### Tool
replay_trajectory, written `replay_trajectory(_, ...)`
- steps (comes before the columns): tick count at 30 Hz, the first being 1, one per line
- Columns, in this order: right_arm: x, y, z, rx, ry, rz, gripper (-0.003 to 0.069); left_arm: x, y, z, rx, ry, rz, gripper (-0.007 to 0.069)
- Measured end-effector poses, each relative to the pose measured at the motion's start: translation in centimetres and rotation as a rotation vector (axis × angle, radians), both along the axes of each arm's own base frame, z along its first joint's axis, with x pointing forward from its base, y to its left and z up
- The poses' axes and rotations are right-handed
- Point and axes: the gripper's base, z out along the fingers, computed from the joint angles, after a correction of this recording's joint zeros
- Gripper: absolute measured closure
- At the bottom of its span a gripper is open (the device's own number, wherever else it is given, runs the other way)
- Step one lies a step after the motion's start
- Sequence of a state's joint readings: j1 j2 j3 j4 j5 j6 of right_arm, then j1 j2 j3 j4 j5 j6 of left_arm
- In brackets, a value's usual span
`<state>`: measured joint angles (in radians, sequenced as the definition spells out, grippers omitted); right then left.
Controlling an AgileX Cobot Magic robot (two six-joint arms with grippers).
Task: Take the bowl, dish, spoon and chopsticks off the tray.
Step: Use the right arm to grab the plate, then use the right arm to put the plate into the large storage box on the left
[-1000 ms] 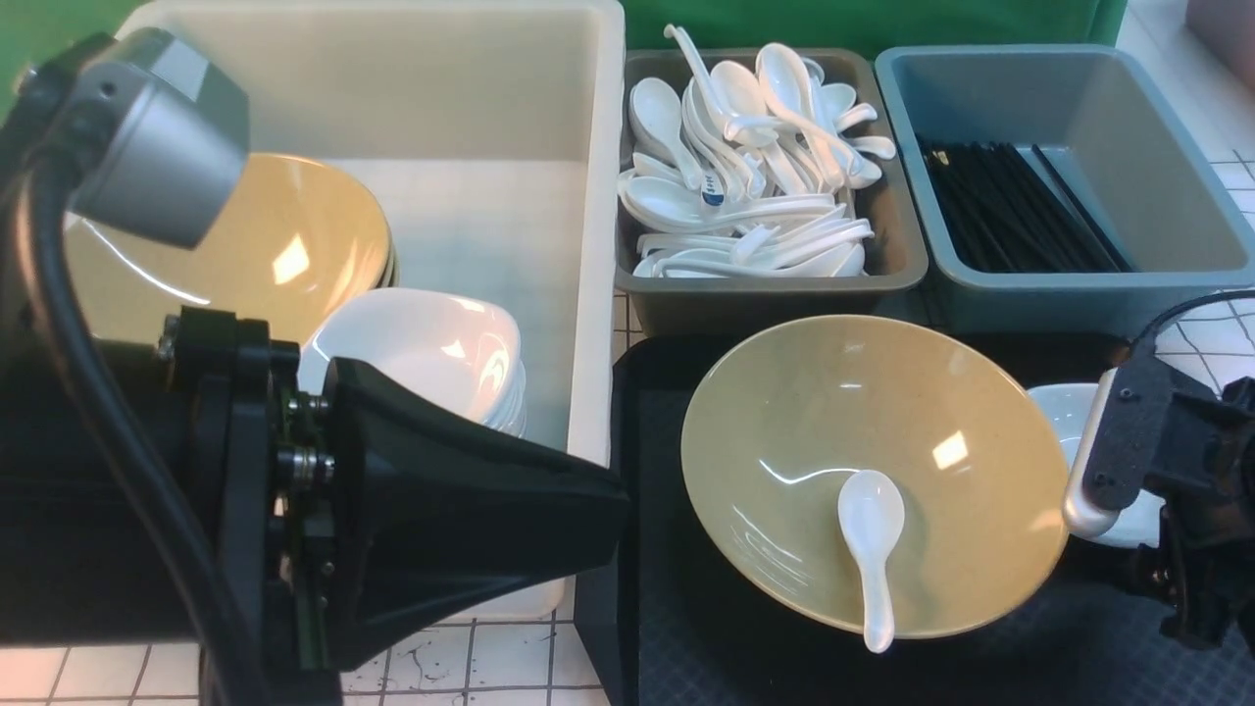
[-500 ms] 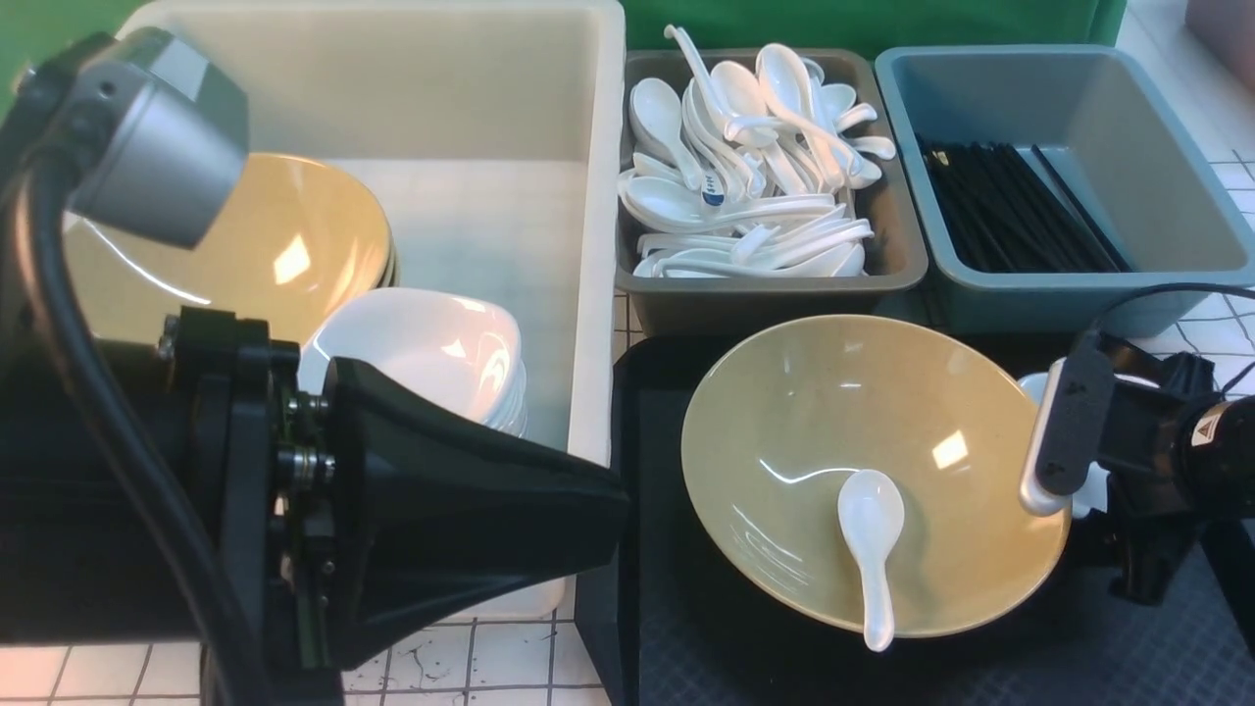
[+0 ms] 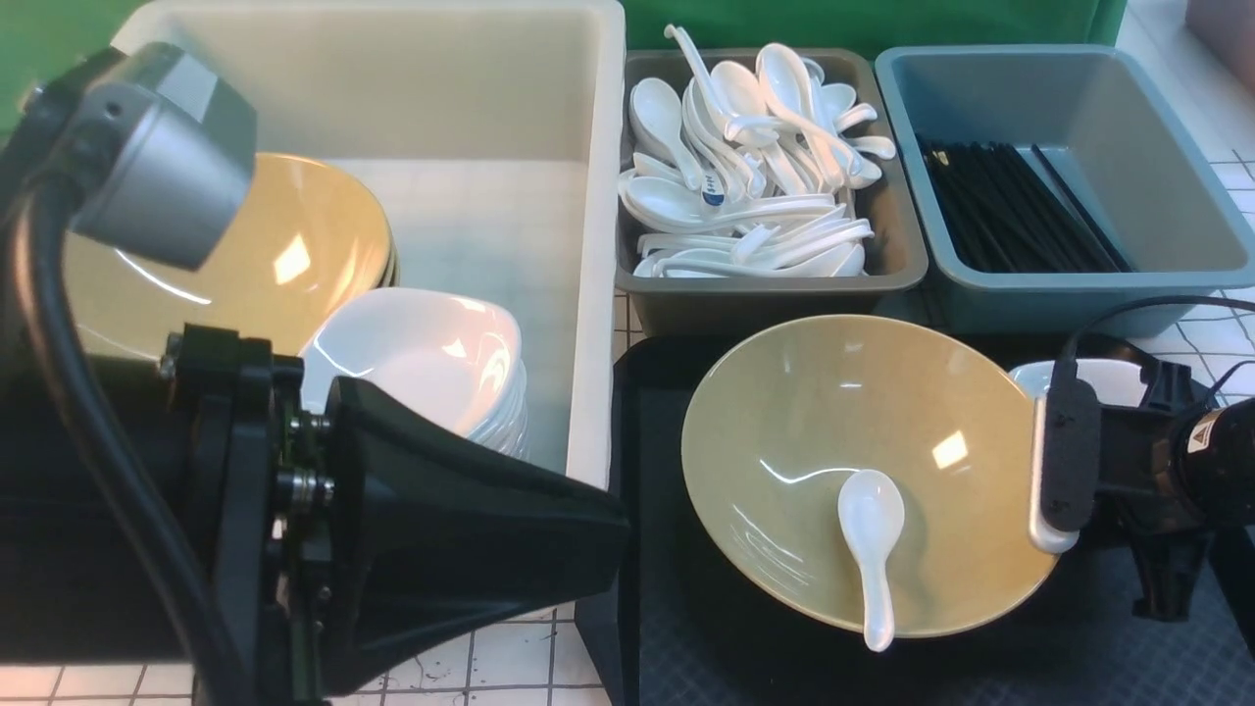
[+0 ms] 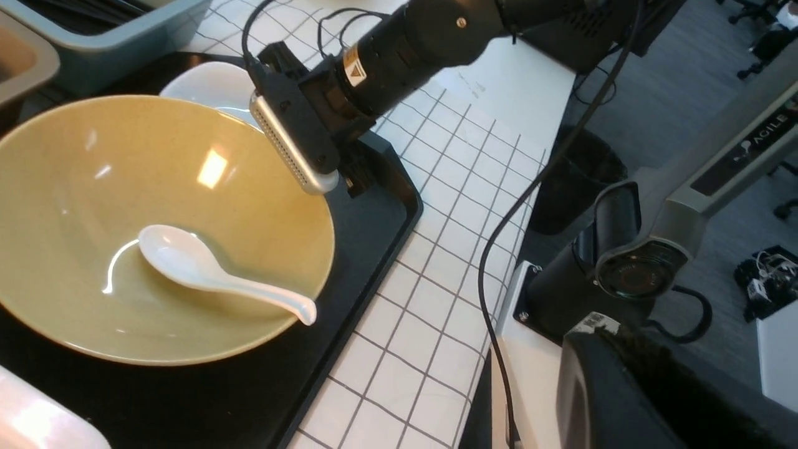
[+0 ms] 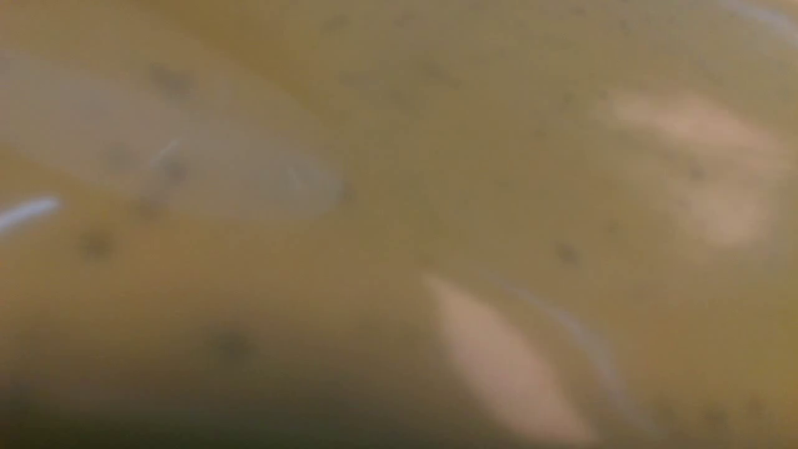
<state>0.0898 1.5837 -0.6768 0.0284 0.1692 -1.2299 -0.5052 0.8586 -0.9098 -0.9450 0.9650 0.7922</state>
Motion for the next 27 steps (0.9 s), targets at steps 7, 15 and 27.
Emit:
replay_trajectory(7,-2.4,-0.1,2.8,0.026,0.052,-0.044,0.0592,0.0,0.0,0.0,0.0,-0.001,0.001,0.0625)
replay_trajectory(15,-6.5,-0.2,8.4,0.114,0.25,-0.275,0.061,0.1,0.0,0.1,-0.01,0.002,0.017,0.0625)
replay_trajectory(27,-9.0,1.8,20.3,0.342,0.016,-0.387,0.061,1.3,0.3,0.5,-0.05,-0.013,0.167,0.0625)
